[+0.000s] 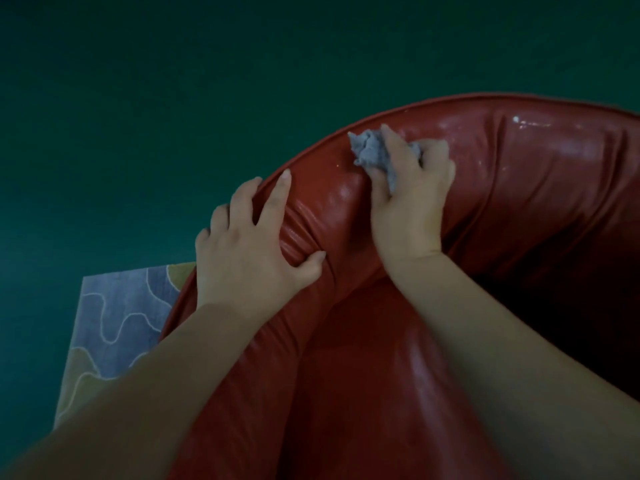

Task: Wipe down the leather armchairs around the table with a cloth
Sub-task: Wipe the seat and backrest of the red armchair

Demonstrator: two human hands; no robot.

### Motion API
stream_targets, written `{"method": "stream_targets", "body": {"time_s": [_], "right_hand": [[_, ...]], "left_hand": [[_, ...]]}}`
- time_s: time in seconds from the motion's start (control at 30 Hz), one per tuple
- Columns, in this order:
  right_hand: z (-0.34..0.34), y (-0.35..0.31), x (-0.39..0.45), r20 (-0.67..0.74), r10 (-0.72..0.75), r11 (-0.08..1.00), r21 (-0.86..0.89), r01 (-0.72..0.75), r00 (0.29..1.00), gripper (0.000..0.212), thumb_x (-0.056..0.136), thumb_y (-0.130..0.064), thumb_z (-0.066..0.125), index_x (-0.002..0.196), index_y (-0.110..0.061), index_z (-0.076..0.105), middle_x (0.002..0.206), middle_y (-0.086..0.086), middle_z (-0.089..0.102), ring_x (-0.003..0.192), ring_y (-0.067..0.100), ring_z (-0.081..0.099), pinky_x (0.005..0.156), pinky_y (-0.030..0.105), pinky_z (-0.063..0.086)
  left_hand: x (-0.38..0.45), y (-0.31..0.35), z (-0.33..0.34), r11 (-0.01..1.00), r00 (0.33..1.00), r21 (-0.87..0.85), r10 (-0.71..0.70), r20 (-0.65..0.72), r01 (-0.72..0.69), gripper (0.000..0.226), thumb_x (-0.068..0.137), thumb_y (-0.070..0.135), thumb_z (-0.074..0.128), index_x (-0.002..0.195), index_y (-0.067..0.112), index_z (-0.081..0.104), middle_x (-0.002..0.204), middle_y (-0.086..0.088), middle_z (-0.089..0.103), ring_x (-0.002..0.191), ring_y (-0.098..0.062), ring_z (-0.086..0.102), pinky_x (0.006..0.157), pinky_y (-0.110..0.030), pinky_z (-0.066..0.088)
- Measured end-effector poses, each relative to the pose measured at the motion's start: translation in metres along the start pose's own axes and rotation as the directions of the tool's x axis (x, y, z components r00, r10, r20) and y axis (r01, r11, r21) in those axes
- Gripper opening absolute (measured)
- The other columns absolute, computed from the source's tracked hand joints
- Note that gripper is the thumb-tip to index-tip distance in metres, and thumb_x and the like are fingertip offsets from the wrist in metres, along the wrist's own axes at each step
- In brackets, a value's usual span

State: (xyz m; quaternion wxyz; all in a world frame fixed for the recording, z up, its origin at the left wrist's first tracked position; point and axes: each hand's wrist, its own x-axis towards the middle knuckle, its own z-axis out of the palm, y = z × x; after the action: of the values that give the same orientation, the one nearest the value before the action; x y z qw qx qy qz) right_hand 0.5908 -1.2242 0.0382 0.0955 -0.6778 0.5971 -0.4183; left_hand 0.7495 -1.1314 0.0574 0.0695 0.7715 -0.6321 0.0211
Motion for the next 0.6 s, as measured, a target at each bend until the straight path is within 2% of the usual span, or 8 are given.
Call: {"method": "stream_targets", "body": {"time_s": [0.1,0.17,0.23,0.27,0.33,0.4,0.53,0.6], "right_hand": [[0.008,-0.020,-0.017,0.089,-0.117,0.993,0.046,0.113,0.989,0.039,0.090,-0.030,0.054,0.128,-0.020,0.061,0.106,0.013,0.051,0.091,0.029,0.045,0.082,0.038,0.043],[0.004,-0.018,-0.021,0.181,-0.204,0.976,0.120,0.184,0.962,0.040,0.090,-0.027,0.054,0.129,-0.017,0.060,0.103,0.011,0.051,0.091,0.027,0.047,0.083,0.039,0.045],[-0.003,-0.004,-0.006,0.187,-0.255,0.967,0.054,0.249,0.949,0.044,0.088,-0.024,0.052,0.131,-0.012,0.058,0.102,0.014,0.054,0.089,0.032,0.050,0.082,0.044,0.045],[-0.007,0.002,0.005,0.160,-0.247,0.968,-0.007,0.251,0.956,0.048,0.087,-0.023,0.052,0.133,-0.010,0.055,0.102,0.016,0.055,0.089,0.035,0.051,0.084,0.045,0.043],[-0.010,0.008,0.024,0.095,-0.154,0.983,-0.087,0.162,0.984,0.055,0.086,-0.019,0.058,0.138,-0.007,0.046,0.108,0.017,0.055,0.095,0.036,0.051,0.092,0.041,0.034],[-0.008,0.002,0.026,0.063,-0.087,0.992,-0.085,0.092,0.994,0.054,0.083,-0.014,0.064,0.135,-0.006,0.049,0.113,0.016,0.055,0.102,0.034,0.050,0.093,0.039,0.035],[-0.002,-0.009,0.008,0.118,-0.135,0.991,0.000,0.136,0.984,0.039,0.083,-0.016,0.061,0.122,-0.013,0.063,0.113,0.007,0.058,0.106,0.029,0.051,0.091,0.043,0.039],[-0.002,-0.011,0.000,0.149,-0.172,0.985,0.013,0.172,0.974,0.034,0.085,-0.028,0.064,0.119,-0.020,0.066,0.109,0.005,0.057,0.101,0.026,0.050,0.084,0.040,0.039]], "left_hand": [[0.001,-0.001,0.001,1.000,1.000,-0.008,-0.009,-0.008,0.009,0.100,0.061,0.073,0.048,0.149,0.034,0.024,0.146,-0.003,0.035,0.116,-0.033,0.046,0.087,-0.046,0.042],[0.000,0.000,0.000,1.000,1.000,-0.008,-0.007,-0.011,0.007,0.099,0.061,0.073,0.049,0.149,0.033,0.025,0.145,-0.004,0.036,0.116,-0.033,0.046,0.087,-0.046,0.042],[0.000,0.001,0.000,1.000,1.000,-0.006,-0.008,-0.010,0.008,0.099,0.062,0.073,0.049,0.149,0.033,0.025,0.145,-0.004,0.036,0.116,-0.032,0.046,0.088,-0.046,0.042],[0.000,0.001,-0.001,1.000,1.000,-0.006,-0.009,-0.009,0.009,0.099,0.062,0.074,0.049,0.149,0.032,0.025,0.145,-0.004,0.036,0.115,-0.032,0.046,0.088,-0.046,0.042],[0.000,0.001,-0.001,1.000,1.000,-0.004,-0.013,-0.004,0.013,0.099,0.063,0.075,0.048,0.149,0.032,0.025,0.146,-0.004,0.035,0.116,-0.031,0.045,0.089,-0.046,0.042],[0.000,0.001,-0.001,1.000,1.000,0.002,-0.015,-0.001,0.015,0.099,0.064,0.074,0.049,0.149,0.031,0.025,0.146,-0.005,0.034,0.117,-0.031,0.045,0.089,-0.047,0.041],[0.001,0.000,0.000,1.000,1.000,0.002,-0.015,-0.011,0.015,0.099,0.063,0.072,0.051,0.149,0.029,0.028,0.145,-0.006,0.036,0.115,-0.032,0.046,0.088,-0.047,0.042],[0.001,0.000,0.000,1.000,1.000,0.001,-0.013,-0.012,0.013,0.099,0.063,0.071,0.052,0.149,0.029,0.029,0.145,-0.007,0.037,0.114,-0.032,0.047,0.088,-0.047,0.042]]}}
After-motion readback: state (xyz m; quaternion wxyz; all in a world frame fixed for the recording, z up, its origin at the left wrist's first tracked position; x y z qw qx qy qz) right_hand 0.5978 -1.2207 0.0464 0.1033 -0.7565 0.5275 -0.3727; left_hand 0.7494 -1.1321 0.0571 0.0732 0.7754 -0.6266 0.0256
